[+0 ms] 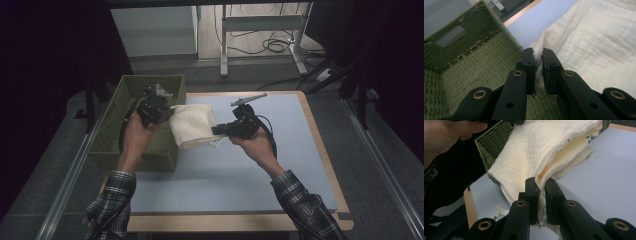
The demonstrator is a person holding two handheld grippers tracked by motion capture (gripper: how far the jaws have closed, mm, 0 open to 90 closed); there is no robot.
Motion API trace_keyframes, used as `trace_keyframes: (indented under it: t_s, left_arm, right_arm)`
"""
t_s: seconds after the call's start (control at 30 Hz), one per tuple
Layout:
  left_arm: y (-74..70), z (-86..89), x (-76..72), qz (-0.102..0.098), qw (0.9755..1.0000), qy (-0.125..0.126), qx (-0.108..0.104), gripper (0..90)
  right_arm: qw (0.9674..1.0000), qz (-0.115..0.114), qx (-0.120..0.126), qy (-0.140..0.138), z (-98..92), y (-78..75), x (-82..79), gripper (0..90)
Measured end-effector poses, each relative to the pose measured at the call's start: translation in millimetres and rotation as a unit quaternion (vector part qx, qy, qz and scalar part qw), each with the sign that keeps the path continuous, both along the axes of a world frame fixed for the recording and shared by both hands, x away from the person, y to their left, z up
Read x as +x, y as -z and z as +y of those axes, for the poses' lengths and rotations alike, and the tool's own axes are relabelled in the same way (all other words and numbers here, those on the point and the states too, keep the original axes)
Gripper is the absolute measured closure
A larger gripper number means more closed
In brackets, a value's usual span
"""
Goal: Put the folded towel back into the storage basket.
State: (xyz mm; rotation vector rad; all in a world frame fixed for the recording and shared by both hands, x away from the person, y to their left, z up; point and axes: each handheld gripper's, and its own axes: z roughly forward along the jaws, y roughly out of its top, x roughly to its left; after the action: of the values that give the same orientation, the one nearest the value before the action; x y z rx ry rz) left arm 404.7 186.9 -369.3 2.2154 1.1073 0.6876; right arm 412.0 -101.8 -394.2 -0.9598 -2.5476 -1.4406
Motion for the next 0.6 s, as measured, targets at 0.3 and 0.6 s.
trace_keyframes:
  t_s: [0.3,0.6]
  left_arm:
    - [-3.7,30.2,-2.5,-0.011,0.9994,-0.033,0.006,81.8]
    - [-1.5,64.3,-2.1,-0.012,0.9974,-0.068,0.021,81.8]
  right_arm:
    - [0.9999,0.000,0.003,-0.010,37.0,-2.0,5.3,81.7]
    - [0.9997,-0.002,0.002,-0.024,83.4,2.6,7.3,81.7]
